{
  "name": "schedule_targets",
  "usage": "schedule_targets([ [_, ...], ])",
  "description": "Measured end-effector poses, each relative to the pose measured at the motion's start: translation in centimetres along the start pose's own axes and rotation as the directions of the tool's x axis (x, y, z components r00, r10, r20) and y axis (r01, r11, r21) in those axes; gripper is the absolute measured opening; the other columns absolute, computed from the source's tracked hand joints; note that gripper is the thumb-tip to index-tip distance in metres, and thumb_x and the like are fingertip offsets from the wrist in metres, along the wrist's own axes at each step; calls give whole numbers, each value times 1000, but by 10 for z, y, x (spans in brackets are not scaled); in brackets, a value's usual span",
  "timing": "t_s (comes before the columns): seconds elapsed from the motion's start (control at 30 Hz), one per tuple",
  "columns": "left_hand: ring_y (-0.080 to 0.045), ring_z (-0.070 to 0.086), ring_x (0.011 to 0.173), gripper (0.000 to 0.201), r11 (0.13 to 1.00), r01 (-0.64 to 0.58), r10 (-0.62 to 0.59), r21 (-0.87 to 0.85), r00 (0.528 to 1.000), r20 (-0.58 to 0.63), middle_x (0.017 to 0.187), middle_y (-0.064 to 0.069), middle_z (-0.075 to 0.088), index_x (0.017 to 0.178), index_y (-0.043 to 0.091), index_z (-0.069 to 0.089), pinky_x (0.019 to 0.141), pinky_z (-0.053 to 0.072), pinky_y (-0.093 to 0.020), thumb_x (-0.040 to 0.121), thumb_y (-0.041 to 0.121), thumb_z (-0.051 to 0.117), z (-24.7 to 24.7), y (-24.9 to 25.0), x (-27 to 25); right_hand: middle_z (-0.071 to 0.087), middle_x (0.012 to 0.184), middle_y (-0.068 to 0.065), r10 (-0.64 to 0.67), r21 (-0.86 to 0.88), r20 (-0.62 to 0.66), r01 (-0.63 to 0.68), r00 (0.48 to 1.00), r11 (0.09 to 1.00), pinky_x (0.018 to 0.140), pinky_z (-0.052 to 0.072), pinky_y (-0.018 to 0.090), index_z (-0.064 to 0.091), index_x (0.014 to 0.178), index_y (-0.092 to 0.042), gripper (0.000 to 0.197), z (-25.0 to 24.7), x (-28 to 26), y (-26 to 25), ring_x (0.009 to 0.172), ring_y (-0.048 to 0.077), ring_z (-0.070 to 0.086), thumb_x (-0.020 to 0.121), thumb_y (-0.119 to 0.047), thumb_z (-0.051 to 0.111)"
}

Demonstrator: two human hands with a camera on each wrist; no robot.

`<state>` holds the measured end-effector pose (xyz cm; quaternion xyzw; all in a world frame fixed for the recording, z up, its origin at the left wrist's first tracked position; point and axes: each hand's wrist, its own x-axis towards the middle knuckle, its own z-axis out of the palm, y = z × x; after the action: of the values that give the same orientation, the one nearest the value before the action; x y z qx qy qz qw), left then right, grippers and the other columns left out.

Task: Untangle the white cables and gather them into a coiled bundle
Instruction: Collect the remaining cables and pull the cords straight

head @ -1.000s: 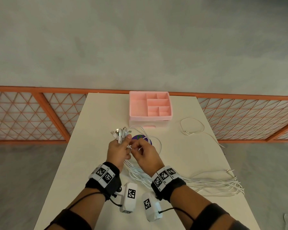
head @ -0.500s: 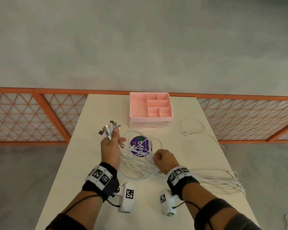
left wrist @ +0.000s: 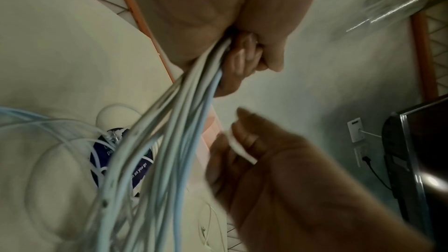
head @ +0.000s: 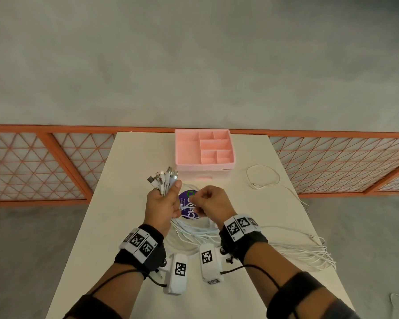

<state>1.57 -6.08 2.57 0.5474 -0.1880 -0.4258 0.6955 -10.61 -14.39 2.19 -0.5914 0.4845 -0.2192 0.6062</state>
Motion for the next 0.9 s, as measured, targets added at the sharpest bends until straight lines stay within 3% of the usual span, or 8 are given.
schedule_targets([
  [0.07, -9, 21, 42, 34, 1000, 16, -17, -22, 1000, -4, 53, 6, 24, 67, 21, 47, 42, 18, -21, 97, 21, 63, -1, 1, 0, 66, 80, 7, 70, -313, -77, -90, 995, 946, 72, 54, 40, 60, 86, -10, 27, -5, 6, 20, 70, 22, 61, 79, -31, 76],
  [0.13, -8, 22, 42, 32, 999, 33, -34, -30, 999, -9, 55, 4, 24, 68, 22, 49, 41, 18, -20, 97, 22, 63, -3, 0, -1, 62, 106, 8, 155, -600, -142, -210, 978, 772, 82, 50, 35, 58, 103, -12, 44, -9, 6, 40, 94, 24, 60, 79, -46, 71],
  [0.2, -8, 21, 42, 32, 998, 46, -46, -39, 999, -8, 58, 2, 23, 69, 22, 48, 41, 17, -20, 97, 24, 63, -6, -1, 0, 55, 123, 11, 258, -741, -180, -303, 949, 599, 93, 44, 36, 53, 121, -10, 63, -13, 3, 56, 113, 31, 54, 79, -55, 66],
  [0.27, -9, 22, 42, 33, 998, 56, -56, -39, 998, -5, 59, 1, 23, 68, 22, 48, 41, 18, -19, 97, 24, 64, -8, -3, 1, 59, 123, 12, 361, -756, -134, -331, 923, 564, 87, 47, 33, 55, 123, -6, 60, -16, 2, 67, 113, 30, 58, 81, -48, 68],
  [0.4, -9, 21, 43, 31, 997, 62, -63, -34, 998, -4, 60, 0, 22, 70, 21, 48, 41, 17, -20, 97, 25, 64, -9, -4, 1, 68, 109, 13, 375, -716, -84, -318, 923, 621, 71, 46, 27, 58, 100, -4, 26, -18, 10, 74, 102, 29, 66, 81, -18, 68],
  [0.63, -9, 27, 41, 15, 1000, 13, -13, 10, 999, -41, 63, -6, 43, 82, 9, 63, 42, 21, -21, 93, 18, 69, -5, -3, 6, 70, 72, 6, -33, -241, 55, 45, 998, 969, 58, 51, 28, 75, 83, -11, 14, -13, 2, 9, 62, 17, 60, 82, 0, 67],
  [0.77, -10, 27, 42, 24, 999, -5, 4, 35, 1000, 24, 55, -3, 38, 93, 1, 69, 45, 25, -23, 87, 24, 74, -2, -5, 6, 71, 71, 8, -226, -9, 163, 231, 960, 973, 59, 49, 23, 74, 84, -6, 12, -5, -14, -37, 60, 13, 60, 85, 2, 66],
  [0.9, -8, 28, 42, 16, 998, 60, -57, -20, 990, 126, 82, -11, 67, 89, 7, 71, 41, 25, -21, 94, 21, 66, -4, -4, 2, 70, 70, 6, -356, 251, -108, 372, 928, 894, 60, 49, 25, 73, 88, -5, 19, -13, -15, -67, 59, 14, 58, 85, 10, 62],
])
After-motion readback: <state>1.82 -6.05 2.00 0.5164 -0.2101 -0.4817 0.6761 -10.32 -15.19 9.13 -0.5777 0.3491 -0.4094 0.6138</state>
